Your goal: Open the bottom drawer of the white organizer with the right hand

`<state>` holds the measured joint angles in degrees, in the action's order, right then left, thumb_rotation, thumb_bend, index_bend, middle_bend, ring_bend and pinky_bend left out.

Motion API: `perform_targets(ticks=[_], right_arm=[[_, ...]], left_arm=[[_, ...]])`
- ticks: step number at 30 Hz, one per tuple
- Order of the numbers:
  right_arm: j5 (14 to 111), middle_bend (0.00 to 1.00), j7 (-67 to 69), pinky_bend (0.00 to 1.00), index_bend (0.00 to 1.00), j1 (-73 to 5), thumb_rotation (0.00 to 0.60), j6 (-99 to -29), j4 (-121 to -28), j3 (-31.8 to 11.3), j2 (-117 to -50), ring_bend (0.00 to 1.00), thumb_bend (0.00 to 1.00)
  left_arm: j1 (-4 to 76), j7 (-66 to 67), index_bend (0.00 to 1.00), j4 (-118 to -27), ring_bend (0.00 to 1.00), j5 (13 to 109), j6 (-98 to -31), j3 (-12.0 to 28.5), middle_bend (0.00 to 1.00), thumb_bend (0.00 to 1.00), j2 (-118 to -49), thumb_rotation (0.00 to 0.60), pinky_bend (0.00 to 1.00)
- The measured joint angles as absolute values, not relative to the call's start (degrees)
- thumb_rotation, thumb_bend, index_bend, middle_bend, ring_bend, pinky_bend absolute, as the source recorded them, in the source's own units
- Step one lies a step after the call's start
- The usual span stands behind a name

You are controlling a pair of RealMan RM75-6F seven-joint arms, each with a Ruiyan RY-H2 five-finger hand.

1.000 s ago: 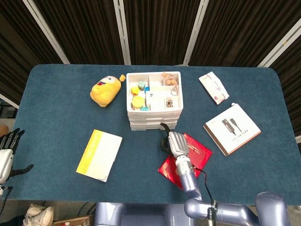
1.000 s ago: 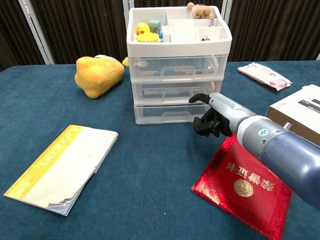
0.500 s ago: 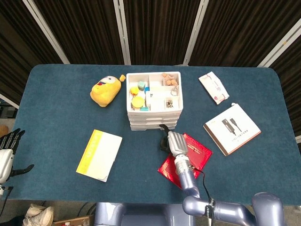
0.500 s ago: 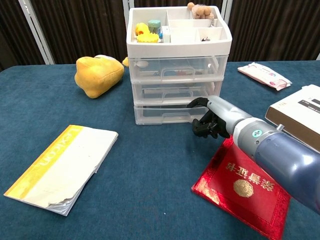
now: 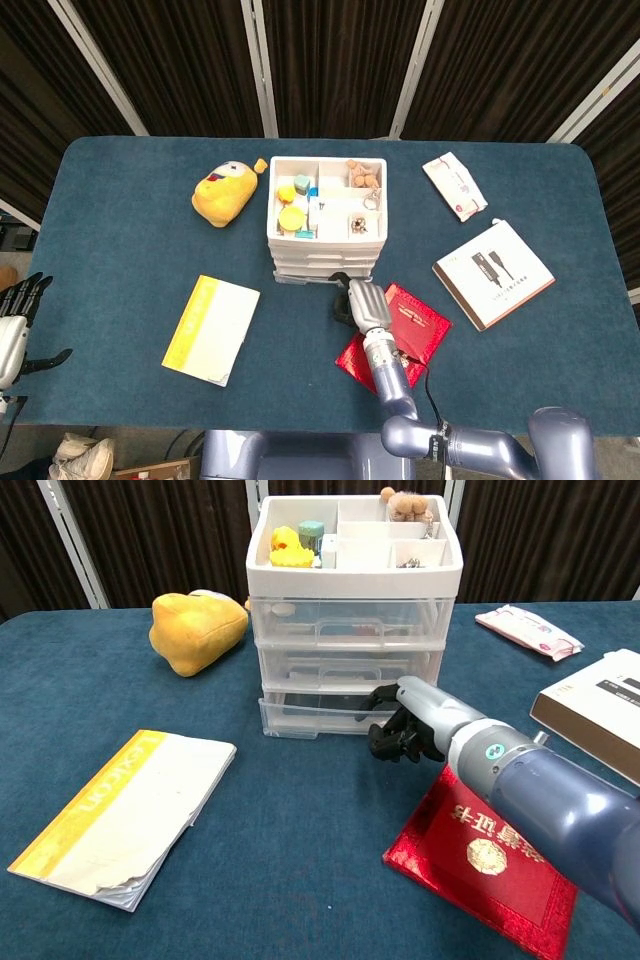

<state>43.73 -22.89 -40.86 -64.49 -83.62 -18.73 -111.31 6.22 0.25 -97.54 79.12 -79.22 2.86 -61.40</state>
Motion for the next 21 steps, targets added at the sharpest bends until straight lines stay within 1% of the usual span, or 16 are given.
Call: perform_targets(ticks=[12,21], right_arm=[[41.5,0.78,-27.2,0.89,0.47,-38.4,0.600,-67.2,-91.1,-15.9,-108.2,0.78,0.68],[42.8,0.78,-27.4,0.89,0.47,-35.8,0.600,-69.2,-96.3,-12.7,-106.2,0.78,0.68]], left_arm=[[6.2,0.6,0.03,-97.8,0.00,79.3,-79.4,2.7,0.00,0.04,-61.5,0.600,0.02],[6.2,0.7,0.03,-97.8,0.00,79.3,-79.5,2.7,0.00,0.04,-61.7,0.600,0.02]])
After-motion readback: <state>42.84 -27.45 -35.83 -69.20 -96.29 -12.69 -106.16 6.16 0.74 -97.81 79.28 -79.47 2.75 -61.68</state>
